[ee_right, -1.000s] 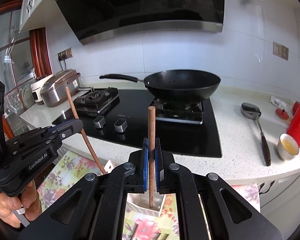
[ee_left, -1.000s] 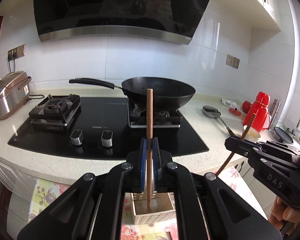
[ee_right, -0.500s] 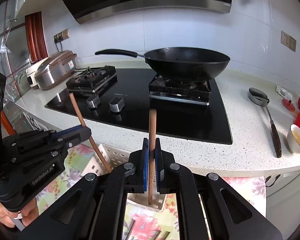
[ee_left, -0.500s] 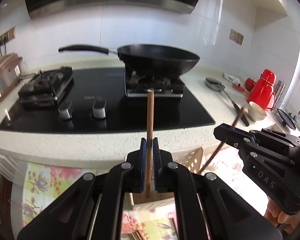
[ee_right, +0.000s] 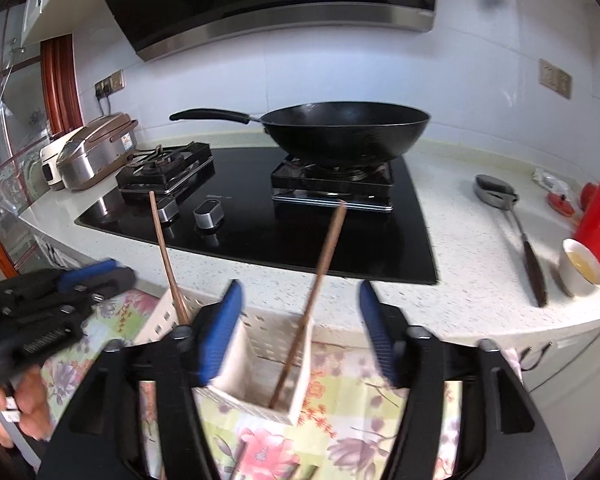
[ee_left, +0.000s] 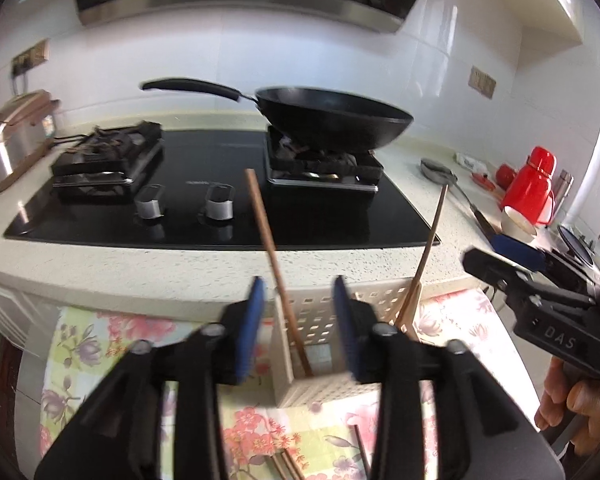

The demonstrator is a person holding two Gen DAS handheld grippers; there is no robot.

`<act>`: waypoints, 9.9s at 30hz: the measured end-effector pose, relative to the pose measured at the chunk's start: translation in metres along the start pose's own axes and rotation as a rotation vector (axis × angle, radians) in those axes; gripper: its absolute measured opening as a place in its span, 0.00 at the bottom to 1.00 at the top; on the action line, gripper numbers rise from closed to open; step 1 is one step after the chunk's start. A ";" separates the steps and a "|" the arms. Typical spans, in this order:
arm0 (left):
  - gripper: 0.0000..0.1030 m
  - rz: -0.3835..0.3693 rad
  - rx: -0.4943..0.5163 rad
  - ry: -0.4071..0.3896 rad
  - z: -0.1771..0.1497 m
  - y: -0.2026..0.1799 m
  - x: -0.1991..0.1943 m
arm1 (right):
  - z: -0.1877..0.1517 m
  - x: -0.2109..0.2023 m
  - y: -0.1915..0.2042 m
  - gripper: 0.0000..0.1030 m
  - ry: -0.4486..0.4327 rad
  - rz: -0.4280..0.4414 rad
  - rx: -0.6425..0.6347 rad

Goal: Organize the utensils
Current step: 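Move both tools back over the remaining chopsticks on the table, then close the left tool on a brown chopstick while the right tool grasps another, then lift both chopsticks upright and carry them over the white basket, then lower both chopsticks into the basket and open both tools, then move both tools back over the spoons and chopsticks on the table, then close the left tool on a brown chopstick while the right tool grasps another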

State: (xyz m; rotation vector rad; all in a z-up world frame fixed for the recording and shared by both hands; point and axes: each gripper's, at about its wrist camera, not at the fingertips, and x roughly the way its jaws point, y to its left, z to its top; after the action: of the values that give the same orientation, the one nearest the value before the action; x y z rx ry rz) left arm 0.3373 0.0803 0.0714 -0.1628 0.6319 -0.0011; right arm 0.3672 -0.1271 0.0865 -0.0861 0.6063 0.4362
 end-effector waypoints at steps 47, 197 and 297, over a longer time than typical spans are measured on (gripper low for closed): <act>0.18 0.175 -0.019 0.300 -0.215 -0.015 0.015 | -0.231 -0.048 -0.030 0.79 0.173 -0.110 0.124; 0.06 -0.028 0.044 -0.101 0.059 -0.043 -0.033 | 0.028 -0.034 0.019 0.05 -0.032 0.124 -0.026; 0.09 0.097 -0.091 0.308 -0.215 0.016 0.006 | -0.223 0.008 0.017 0.61 0.308 -0.059 0.105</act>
State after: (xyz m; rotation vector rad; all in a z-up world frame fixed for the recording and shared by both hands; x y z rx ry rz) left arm 0.2153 0.0629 -0.1056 -0.2218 0.9477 0.0978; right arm 0.2472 -0.1538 -0.1006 -0.0713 0.9266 0.3356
